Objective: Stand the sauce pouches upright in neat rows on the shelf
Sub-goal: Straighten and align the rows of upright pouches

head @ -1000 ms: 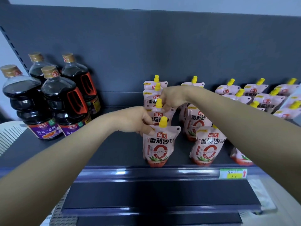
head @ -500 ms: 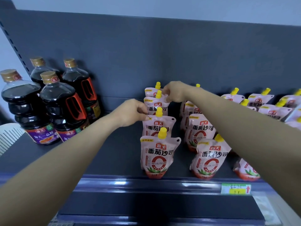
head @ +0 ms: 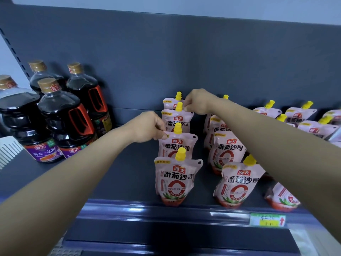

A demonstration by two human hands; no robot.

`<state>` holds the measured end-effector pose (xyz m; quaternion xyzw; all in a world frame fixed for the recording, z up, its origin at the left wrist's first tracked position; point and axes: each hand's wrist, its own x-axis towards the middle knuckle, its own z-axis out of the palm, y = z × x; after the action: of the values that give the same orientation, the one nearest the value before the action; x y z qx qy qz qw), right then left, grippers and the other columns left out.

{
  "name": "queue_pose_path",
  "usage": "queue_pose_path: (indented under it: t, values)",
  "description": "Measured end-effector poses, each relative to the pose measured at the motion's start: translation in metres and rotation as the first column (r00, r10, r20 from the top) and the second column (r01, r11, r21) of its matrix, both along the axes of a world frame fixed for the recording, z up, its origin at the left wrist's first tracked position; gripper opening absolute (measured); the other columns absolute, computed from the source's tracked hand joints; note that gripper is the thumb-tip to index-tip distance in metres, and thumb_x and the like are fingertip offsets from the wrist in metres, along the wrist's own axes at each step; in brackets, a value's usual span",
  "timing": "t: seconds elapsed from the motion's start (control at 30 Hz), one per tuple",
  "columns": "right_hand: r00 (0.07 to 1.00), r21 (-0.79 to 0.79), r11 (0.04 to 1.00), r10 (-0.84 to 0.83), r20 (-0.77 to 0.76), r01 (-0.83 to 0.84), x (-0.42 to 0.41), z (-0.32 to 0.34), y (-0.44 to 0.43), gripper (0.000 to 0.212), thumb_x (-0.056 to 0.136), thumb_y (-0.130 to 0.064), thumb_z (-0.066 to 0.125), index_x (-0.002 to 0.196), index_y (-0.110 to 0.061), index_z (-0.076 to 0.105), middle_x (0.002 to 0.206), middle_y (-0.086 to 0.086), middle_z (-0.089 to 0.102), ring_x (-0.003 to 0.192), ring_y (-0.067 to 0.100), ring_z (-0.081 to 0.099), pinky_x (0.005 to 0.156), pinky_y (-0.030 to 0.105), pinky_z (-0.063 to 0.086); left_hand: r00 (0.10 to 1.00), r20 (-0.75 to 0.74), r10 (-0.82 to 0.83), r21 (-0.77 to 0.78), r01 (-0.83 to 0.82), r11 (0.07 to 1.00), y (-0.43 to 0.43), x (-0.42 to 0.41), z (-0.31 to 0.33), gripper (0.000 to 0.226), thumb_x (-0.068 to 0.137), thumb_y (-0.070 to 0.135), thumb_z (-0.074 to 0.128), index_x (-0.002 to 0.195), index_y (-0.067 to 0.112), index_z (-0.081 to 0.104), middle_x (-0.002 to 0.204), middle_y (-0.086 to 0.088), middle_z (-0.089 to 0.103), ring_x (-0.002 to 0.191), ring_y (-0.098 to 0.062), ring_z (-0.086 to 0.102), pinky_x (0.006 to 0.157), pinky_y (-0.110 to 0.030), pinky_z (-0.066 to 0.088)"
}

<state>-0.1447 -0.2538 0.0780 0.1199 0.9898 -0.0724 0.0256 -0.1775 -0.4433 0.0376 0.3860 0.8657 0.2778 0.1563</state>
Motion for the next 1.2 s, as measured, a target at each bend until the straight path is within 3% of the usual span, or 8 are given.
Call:
queue_pose_path:
  t: [0.2, 0.33, 0.47, 0.57, 0.83, 1.03, 1.13, 1.2]
  values:
    - [0.999, 0.011, 1.0, -0.002, -0.047, 0.003, 0.028, 0.023, 0.005, 0.026, 0.09, -0.018, 0.059, 0.111, -0.008, 0.07, 0.115, 0.01, 0.069, 0.107, 0.028, 0.061, 0.092, 0.035, 0.051, 0.999, -0.019, -0.049, 0.154, 0.051, 0.987, -0.012, 0.019, 0.031, 0.015, 0.078, 0.03, 0.072, 0.078, 0.015, 0.07, 0.082, -0.006, 0.07, 0.075, -0.013, 0.061, 0.077, -0.03, 0.05]
    - [0.999, -0.002, 0.999, -0.043, 0.011, 0.043, 0.055, 0.028, 0.009, 0.029, 0.088, -0.028, 0.064, 0.111, -0.012, 0.07, 0.111, 0.007, 0.07, 0.105, 0.025, 0.061, 0.09, 0.032, 0.049, 0.951, 0.131, -0.281, -0.128, 0.297, 0.946, -0.021, 0.047, 0.042, 0.04, 0.064, 0.054, 0.072, 0.092, 0.026, 0.07, 0.091, 0.006, 0.07, 0.085, -0.009, 0.064, 0.085, -0.03, 0.049]
    - [0.993, -0.059, 0.992, -0.112, 0.031, 0.114, 0.082, 0.03, 0.012, 0.035, 0.089, -0.035, 0.063, 0.116, -0.014, 0.068, 0.12, 0.004, 0.067, 0.113, 0.022, 0.058, 0.095, 0.029, 0.043, 0.928, 0.056, -0.368, -0.249, 0.37, 0.895, -0.017, 0.054, 0.024, 0.017, 0.076, 0.024, 0.074, 0.092, 0.021, 0.068, 0.098, 0.008, 0.066, 0.086, -0.011, 0.061, 0.08, -0.027, 0.05]
    - [0.987, -0.074, 0.984, -0.16, 0.009, 0.16, 0.101, 0.028, 0.013, 0.035, 0.089, -0.035, 0.062, 0.116, -0.014, 0.068, 0.123, 0.003, 0.066, 0.116, 0.024, 0.058, 0.096, 0.027, 0.041, 0.932, -0.001, -0.361, -0.242, 0.35, 0.905, -0.015, 0.051, 0.012, 0.008, 0.079, 0.014, 0.071, 0.085, 0.018, 0.068, 0.101, 0.001, 0.067, 0.093, -0.019, 0.063, 0.087, -0.037, 0.052]
    - [0.971, -0.155, 0.97, -0.208, -0.122, 0.188, 0.139, 0.032, 0.013, 0.024, 0.087, -0.03, 0.067, 0.103, -0.013, 0.072, 0.106, 0.005, 0.072, 0.102, 0.02, 0.063, 0.089, 0.029, 0.047, 0.939, -0.057, -0.34, -0.212, 0.321, 0.923, -0.016, 0.055, 0.009, 0.031, 0.079, 0.012, 0.069, 0.064, 0.035, 0.057, 0.093, 0.003, 0.065, 0.086, -0.017, 0.061, 0.084, -0.035, 0.052]
    - [0.944, -0.179, 0.976, -0.06, 0.323, 0.123, 0.174, 0.03, 0.009, 0.052, 0.064, -0.061, 0.071, 0.105, -0.028, 0.073, 0.108, -0.007, 0.072, 0.106, 0.017, 0.065, 0.1, 0.033, 0.046, 0.957, -0.092, -0.275, -0.27, 0.242, 0.932, -0.017, 0.06, 0.003, 0.008, 0.075, 0.013, 0.071, 0.069, 0.016, 0.066, 0.103, -0.009, 0.068, 0.099, -0.03, 0.063, 0.089, -0.048, 0.049]
    - [0.922, -0.097, 0.993, -0.018, 0.386, 0.06, 0.178, 0.014, 0.009, 0.031, 0.08, -0.039, 0.071, 0.109, -0.028, 0.07, 0.108, -0.012, 0.067, 0.108, 0.013, 0.058, 0.092, 0.026, 0.039, 0.967, -0.115, -0.228, -0.288, 0.187, 0.939, -0.014, 0.069, 0.003, 0.007, 0.076, 0.008, 0.069, 0.07, 0.008, 0.066, 0.09, -0.002, 0.065, 0.095, -0.022, 0.061, 0.083, -0.031, 0.05]
    - [0.944, -0.098, 0.994, -0.017, 0.33, 0.052, 0.179, 0.006, 0.011, 0.024, 0.084, -0.033, 0.068, 0.108, -0.027, 0.071, 0.102, -0.011, 0.065, 0.105, 0.014, 0.056, 0.086, 0.026, 0.036, 0.978, -0.115, -0.175, -0.287, 0.135, 0.948, -0.012, 0.079, 0.005, 0.014, 0.078, 0.002, 0.066, 0.065, 0.0, 0.06, 0.072, 0.011, 0.049, 0.07, -0.001, 0.053, 0.06, -0.008, 0.039]
